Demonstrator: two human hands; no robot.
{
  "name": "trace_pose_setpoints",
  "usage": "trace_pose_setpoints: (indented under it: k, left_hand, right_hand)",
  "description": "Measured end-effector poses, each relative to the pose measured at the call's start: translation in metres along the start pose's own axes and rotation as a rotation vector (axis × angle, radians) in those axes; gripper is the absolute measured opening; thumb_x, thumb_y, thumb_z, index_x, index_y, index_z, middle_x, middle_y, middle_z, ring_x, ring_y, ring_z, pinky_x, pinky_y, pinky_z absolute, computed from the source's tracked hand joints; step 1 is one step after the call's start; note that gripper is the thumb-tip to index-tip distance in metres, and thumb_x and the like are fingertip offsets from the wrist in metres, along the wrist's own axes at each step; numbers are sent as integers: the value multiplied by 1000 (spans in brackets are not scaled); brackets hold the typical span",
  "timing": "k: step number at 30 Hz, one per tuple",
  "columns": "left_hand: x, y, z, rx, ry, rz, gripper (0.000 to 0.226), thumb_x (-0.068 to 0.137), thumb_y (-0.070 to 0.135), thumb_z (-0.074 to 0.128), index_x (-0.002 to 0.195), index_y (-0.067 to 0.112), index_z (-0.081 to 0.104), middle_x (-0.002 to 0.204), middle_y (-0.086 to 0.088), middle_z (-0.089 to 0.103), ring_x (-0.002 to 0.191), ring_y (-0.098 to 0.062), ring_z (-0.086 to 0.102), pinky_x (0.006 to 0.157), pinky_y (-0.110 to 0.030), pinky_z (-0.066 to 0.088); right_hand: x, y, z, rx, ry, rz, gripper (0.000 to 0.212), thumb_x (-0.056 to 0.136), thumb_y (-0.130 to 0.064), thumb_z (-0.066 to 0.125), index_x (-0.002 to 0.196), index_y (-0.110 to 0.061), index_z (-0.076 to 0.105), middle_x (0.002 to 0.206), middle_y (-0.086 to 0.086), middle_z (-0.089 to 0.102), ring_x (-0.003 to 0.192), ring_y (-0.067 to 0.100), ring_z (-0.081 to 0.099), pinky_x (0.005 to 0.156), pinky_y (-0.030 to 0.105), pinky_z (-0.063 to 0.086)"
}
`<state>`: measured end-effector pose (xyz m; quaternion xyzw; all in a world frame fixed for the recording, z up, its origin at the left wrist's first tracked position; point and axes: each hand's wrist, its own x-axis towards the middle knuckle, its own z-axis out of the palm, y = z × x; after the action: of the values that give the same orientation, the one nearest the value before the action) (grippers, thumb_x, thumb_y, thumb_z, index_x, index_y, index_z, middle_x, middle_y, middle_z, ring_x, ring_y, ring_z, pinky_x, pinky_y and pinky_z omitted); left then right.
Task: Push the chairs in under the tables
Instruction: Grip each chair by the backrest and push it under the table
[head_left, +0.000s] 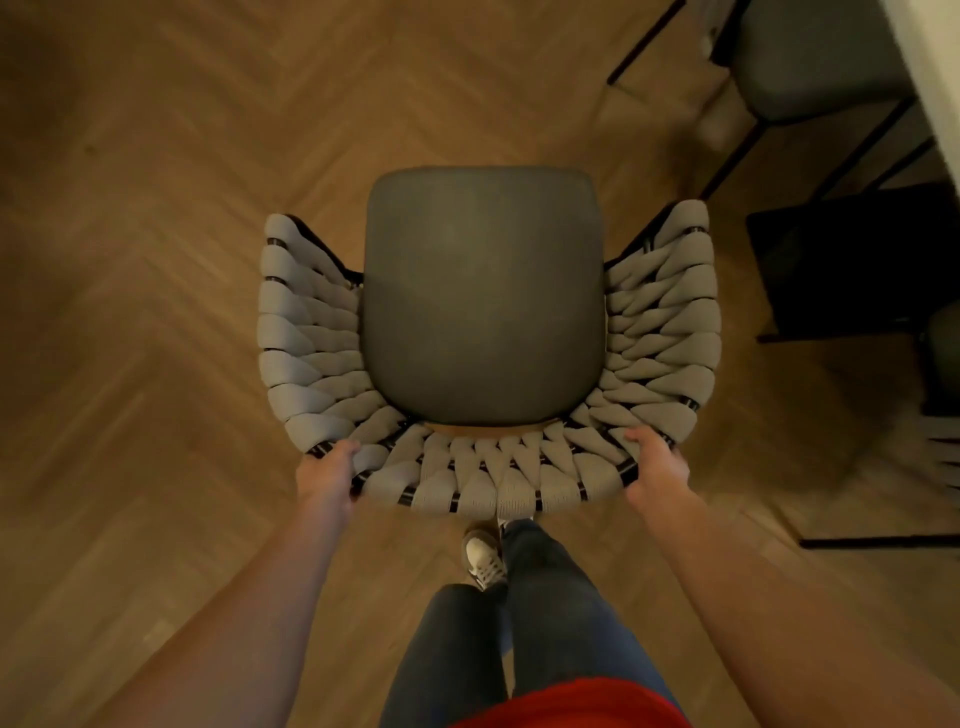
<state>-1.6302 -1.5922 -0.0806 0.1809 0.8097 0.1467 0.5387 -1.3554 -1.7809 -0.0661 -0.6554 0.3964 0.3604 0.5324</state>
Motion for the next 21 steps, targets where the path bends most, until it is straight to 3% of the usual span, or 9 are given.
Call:
trace_pose_setpoints:
  k: [3,7,13,21]
  left_hand:
    - [-3,21,22,52,-60,39,48,87,13,71,131,10,51,112,-12,61,96,-30,61,73,-40,52]
    - [-1,46,53,109,-145,87,40,86,13,71,122,10,55,116,-11,64,99,-29,63,75,-39,53]
    - [5,93,94,255,-223,191,30,87,7,69,113,11,55,109,-14,61,97,-31,60,81,-43,52]
    - [15,156,142,545,-380,321,30,88,10,69,114,9,55,110,-13,62,96,-31,61,90,-48,53]
  right_hand:
    - [3,-6,-7,68,30,27,34,86,0,68,115,-14,58,98,13,66,85,31,66,70,44,56]
    - [5,-13,-6,162,86,25,44,84,3,67,126,-11,58,103,14,67,97,35,67,84,50,57]
    - [1,-9,4,324,163,38,47,84,4,66,126,-14,59,106,14,67,98,34,66,86,50,57]
    - [-14,22,25,576,285,101,49,84,1,67,130,-14,58,113,16,67,96,35,67,75,48,58]
